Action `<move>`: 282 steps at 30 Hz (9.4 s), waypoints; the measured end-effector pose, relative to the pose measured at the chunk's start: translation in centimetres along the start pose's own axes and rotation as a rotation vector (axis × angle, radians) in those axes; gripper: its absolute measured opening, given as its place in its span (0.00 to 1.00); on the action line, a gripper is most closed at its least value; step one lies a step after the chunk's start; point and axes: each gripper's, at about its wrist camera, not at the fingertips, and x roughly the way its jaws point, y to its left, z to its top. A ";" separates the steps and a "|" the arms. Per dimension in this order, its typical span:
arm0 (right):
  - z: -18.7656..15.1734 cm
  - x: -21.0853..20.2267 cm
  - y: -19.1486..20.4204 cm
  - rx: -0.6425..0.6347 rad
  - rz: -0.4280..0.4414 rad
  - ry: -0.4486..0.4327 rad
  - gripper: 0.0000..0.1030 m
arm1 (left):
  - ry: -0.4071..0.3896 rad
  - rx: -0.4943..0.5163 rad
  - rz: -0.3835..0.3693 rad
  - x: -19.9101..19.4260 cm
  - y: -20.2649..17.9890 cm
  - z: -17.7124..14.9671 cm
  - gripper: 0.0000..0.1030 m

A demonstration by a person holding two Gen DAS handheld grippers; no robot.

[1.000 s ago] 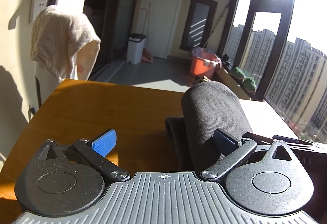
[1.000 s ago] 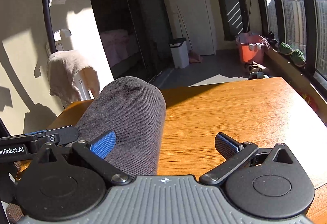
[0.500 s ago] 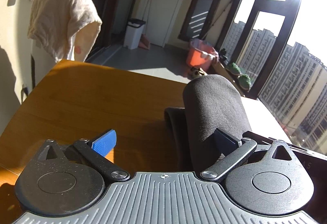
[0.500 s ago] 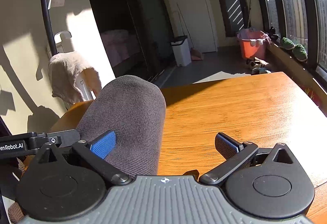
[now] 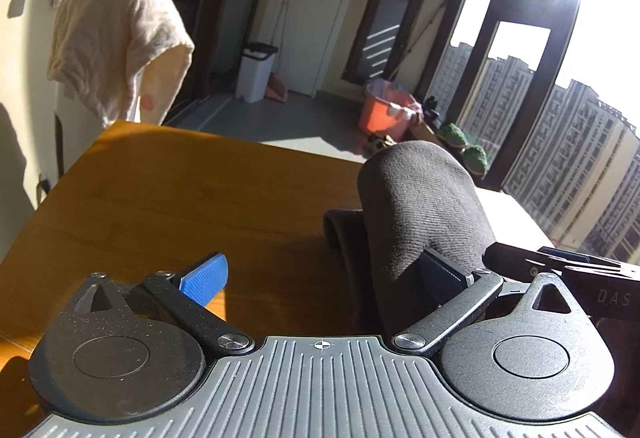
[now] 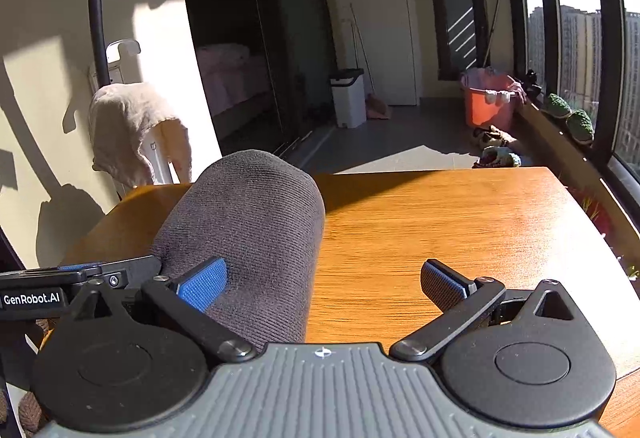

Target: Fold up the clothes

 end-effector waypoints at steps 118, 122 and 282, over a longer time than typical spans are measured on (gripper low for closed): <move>-8.0 -6.5 1.2 0.000 -0.253 0.165 1.00 | 0.122 0.129 0.305 -4.9 -4.5 -5.8 1.00; -8.1 -6.6 1.1 -0.002 -0.251 0.165 1.00 | 0.122 0.129 0.305 -4.9 -4.5 -5.9 1.00; -8.1 -6.3 1.6 -0.005 -0.246 0.165 1.00 | 0.121 0.131 0.305 -5.0 -4.5 -6.0 1.00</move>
